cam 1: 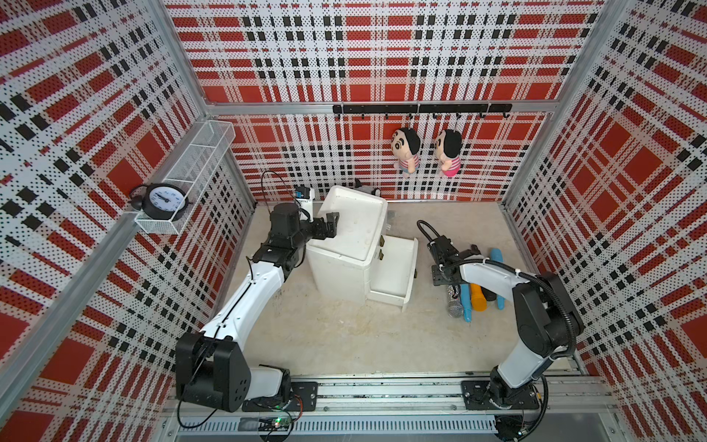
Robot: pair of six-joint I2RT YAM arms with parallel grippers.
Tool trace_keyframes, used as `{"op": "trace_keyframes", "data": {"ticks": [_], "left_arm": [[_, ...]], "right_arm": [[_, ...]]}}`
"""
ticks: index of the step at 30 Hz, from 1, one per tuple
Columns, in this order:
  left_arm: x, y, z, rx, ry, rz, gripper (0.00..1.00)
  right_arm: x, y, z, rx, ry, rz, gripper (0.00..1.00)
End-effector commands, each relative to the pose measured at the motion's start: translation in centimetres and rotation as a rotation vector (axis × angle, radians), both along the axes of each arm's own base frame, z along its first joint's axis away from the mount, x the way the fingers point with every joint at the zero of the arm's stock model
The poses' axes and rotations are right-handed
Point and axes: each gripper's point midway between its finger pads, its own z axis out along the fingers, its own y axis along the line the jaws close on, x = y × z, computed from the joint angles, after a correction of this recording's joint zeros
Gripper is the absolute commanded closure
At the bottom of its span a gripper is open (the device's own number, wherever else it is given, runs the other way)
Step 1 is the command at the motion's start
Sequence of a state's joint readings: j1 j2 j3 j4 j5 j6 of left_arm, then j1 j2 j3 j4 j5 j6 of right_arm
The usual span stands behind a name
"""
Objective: Take the microphone out of the drawer
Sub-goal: Close the drawer of the storage box.
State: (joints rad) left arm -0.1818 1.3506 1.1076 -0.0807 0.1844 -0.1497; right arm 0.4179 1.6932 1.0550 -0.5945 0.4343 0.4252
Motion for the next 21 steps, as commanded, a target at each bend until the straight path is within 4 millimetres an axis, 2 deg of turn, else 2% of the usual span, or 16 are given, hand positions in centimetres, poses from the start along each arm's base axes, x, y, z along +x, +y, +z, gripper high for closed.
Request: {"op": "trace_keyframes", "data": {"ticks": [1,5,8,21], "left_arm": [[0.0,0.0,-1.9,0.001,0.059,-0.009,0.02],[0.1,-0.1,-2.1,0.0,0.063,-0.012,0.02],[0.1,-0.1,-2.1,-0.002,0.065,-0.011,0.02],[0.1,-0.3,-2.1,-0.007,0.066,-0.019,0.02]], "right_arm": [[0.6,0.8,2.4,0.019,-0.057,0.016,0.18],[0.7,1.7,2.5,0.054,-0.061,0.042,0.15],[0.8,2.5,2.4,0.059,-0.064,0.064,0.03],[1.5,5.5,2.4,0.184,-0.085,0.124,0.0]]}}
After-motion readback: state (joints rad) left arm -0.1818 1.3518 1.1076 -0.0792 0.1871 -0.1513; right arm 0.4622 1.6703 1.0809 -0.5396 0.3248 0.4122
